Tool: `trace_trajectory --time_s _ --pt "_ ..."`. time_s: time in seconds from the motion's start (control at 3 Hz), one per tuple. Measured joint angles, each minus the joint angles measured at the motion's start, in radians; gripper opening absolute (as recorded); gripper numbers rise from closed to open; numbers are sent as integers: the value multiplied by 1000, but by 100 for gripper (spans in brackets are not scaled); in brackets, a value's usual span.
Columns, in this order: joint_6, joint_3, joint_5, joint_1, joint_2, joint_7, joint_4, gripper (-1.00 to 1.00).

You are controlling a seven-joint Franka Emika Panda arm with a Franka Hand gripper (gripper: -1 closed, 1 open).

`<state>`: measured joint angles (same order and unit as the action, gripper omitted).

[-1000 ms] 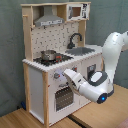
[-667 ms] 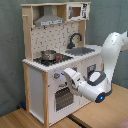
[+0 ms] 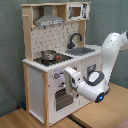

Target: Play with the kitchen

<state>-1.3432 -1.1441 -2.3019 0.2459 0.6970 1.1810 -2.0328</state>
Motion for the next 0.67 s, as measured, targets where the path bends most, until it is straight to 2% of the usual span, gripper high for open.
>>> trace_trajectory --time_s 0.33,0.67 --pt "-47 46 -30 -9 0 75 0 100" --pt "-69 51 -48 -15 0 174 1 100"
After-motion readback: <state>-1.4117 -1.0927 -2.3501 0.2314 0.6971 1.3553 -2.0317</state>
